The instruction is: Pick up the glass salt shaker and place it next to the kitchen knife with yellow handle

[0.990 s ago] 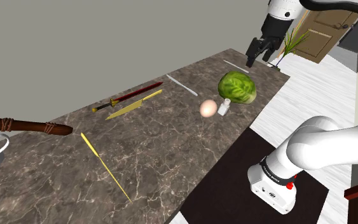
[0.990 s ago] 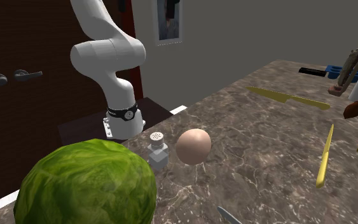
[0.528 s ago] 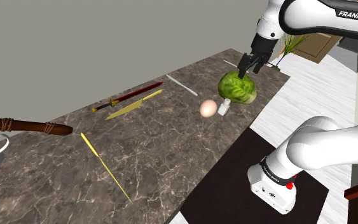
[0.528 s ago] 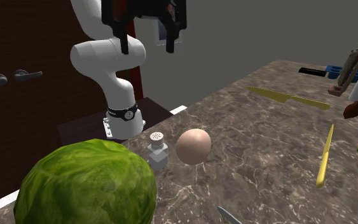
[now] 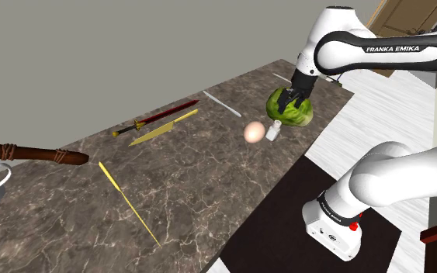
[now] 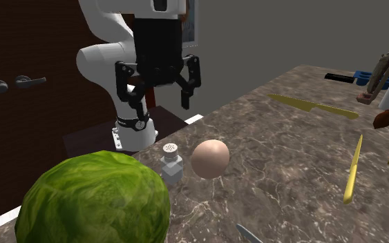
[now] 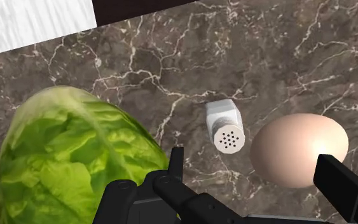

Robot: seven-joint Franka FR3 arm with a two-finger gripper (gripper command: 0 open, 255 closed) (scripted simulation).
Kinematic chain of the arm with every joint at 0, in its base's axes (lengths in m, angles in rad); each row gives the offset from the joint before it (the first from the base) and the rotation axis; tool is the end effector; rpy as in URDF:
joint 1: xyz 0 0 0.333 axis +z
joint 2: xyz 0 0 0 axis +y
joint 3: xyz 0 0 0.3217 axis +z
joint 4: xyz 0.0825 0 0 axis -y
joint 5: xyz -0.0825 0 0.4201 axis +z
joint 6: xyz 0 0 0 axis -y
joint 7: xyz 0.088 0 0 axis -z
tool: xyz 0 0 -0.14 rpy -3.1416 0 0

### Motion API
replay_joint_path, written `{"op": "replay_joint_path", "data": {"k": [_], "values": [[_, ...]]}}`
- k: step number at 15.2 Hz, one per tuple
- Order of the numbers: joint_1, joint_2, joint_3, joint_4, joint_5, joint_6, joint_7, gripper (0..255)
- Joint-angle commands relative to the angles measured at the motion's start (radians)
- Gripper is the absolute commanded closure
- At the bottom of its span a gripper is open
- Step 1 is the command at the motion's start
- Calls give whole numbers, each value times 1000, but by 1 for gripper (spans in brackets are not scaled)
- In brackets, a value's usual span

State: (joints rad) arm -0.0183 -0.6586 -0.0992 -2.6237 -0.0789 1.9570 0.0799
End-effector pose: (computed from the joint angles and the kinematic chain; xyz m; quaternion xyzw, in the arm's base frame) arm 0.3721 -0.0486 0.4108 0.9973 -0.0731 -0.0048 0.0061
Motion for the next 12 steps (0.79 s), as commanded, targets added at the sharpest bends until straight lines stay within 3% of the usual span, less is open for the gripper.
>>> {"op": "replay_joint_path", "data": {"k": [1, 10, 12], "values": [[2, 45, -17, -36, 7, 82, -12, 0], [4, 138, -38, -124, 10, 261, -25, 0], [4, 138, -38, -124, 10, 261, -25, 0]]}}
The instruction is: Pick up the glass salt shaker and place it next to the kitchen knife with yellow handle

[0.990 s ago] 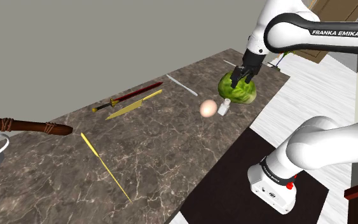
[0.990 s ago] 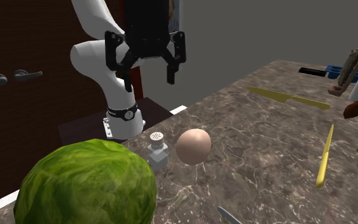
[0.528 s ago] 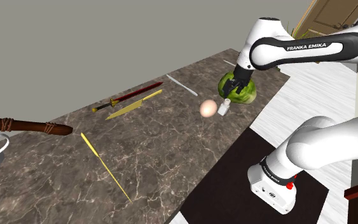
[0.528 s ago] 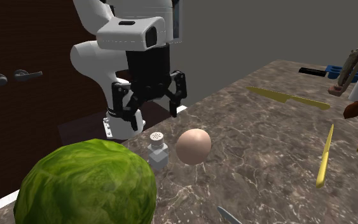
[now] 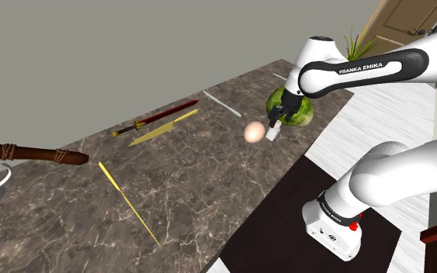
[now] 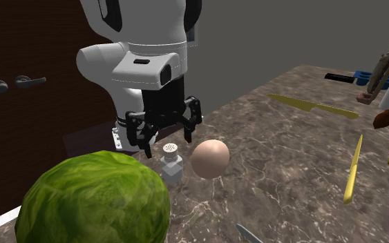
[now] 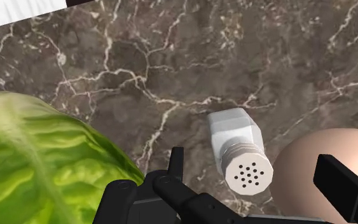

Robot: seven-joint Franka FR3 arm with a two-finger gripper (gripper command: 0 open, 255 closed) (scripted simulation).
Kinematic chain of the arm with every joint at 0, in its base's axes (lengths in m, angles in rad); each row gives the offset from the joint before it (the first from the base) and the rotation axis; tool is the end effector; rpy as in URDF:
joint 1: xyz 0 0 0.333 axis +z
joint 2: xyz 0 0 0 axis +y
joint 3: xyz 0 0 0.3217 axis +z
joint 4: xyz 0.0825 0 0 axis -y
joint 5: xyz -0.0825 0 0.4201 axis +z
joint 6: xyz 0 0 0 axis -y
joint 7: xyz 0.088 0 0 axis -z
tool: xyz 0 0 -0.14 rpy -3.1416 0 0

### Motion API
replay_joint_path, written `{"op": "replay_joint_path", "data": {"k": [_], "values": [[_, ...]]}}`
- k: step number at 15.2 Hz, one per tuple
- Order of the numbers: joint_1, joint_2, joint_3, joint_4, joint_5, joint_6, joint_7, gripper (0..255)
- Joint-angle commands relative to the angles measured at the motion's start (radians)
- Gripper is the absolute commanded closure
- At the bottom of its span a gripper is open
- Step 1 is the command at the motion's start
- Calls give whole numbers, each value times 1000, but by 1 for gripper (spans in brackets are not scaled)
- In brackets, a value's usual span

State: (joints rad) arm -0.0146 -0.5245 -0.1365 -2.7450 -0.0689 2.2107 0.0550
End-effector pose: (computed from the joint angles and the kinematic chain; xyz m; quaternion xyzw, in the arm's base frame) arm 0.3776 -0.0539 0.3218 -0.9973 0.0729 0.0059 0.0068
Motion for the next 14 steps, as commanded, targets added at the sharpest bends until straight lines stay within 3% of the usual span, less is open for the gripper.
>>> {"op": "replay_joint_path", "data": {"k": [1, 6, 7, 14], "values": [[0, 4, -1, -3, 0, 7, -1, 0], [0, 3, -1, -3, 0, 7, -1, 0], [0, 3, -1, -3, 0, 7, -1, 255], [0, 4, -1, -2, 0, 7, -1, 255]]}}
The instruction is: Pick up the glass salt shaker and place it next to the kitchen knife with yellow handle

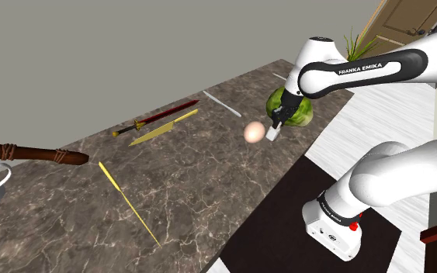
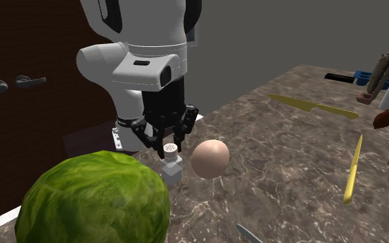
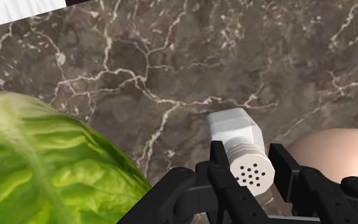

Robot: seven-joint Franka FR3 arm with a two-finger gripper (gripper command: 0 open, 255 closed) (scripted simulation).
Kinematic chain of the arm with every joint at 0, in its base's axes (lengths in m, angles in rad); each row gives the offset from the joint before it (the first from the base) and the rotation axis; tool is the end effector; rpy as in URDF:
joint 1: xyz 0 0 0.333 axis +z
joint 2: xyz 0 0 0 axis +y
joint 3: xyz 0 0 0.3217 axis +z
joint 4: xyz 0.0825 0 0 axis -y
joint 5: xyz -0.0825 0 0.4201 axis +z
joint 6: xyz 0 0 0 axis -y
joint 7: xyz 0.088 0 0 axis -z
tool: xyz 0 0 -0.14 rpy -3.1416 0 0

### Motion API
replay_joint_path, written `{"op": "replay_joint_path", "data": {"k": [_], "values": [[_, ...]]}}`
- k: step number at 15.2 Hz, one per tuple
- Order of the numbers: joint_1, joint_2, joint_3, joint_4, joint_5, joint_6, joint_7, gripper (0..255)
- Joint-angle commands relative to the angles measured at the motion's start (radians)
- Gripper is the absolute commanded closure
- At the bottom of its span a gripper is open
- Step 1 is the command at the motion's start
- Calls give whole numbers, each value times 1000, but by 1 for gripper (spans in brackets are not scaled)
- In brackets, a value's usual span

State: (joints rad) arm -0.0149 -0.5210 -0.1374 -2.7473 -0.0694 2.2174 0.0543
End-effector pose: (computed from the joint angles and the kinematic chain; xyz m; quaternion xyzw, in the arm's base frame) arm 0.3777 -0.0542 0.3199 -0.9973 0.0729 0.0055 0.0068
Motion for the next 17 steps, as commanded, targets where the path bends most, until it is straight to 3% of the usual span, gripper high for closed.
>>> {"op": "replay_joint_path", "data": {"k": [1, 17], "values": [[0, 0, 0, 0, 0, 0, 0, 255], [1, -98, 16, 142, 7, -240, 4, 255]]}}
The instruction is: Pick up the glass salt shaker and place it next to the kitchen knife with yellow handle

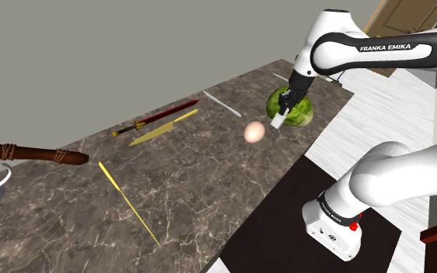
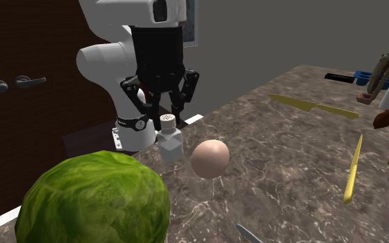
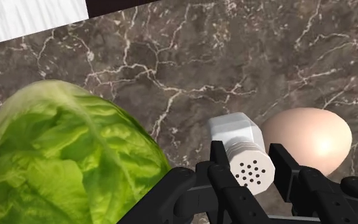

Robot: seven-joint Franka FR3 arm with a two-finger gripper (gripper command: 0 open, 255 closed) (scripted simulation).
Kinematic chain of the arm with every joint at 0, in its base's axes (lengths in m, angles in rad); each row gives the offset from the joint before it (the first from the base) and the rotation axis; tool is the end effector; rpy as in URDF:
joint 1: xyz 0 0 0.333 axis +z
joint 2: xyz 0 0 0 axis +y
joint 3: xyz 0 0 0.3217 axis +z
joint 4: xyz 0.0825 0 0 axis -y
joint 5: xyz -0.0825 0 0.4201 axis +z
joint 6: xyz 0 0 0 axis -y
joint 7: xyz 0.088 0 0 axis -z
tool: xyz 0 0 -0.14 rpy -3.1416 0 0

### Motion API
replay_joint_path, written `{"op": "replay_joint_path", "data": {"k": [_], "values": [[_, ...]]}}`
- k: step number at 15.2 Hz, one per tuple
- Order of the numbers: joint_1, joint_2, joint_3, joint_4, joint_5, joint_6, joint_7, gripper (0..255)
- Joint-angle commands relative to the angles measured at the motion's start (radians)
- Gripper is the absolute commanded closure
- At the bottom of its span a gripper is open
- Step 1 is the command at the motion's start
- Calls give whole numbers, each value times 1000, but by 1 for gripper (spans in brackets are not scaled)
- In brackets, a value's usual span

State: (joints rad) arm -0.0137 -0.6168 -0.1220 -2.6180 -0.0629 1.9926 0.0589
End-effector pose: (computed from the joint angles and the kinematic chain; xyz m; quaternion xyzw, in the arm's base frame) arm 0.3809 -0.0540 0.4003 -0.9973 0.0728 0.0054 0.0068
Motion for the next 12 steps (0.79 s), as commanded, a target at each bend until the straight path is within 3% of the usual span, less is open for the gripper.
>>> {"op": "replay_joint_path", "data": {"k": [1, 12], "values": [[0, -6, 1, 23, 1, -30, 0, 255], [3, -29, 10, 156, 7, -186, 0, 255]]}}
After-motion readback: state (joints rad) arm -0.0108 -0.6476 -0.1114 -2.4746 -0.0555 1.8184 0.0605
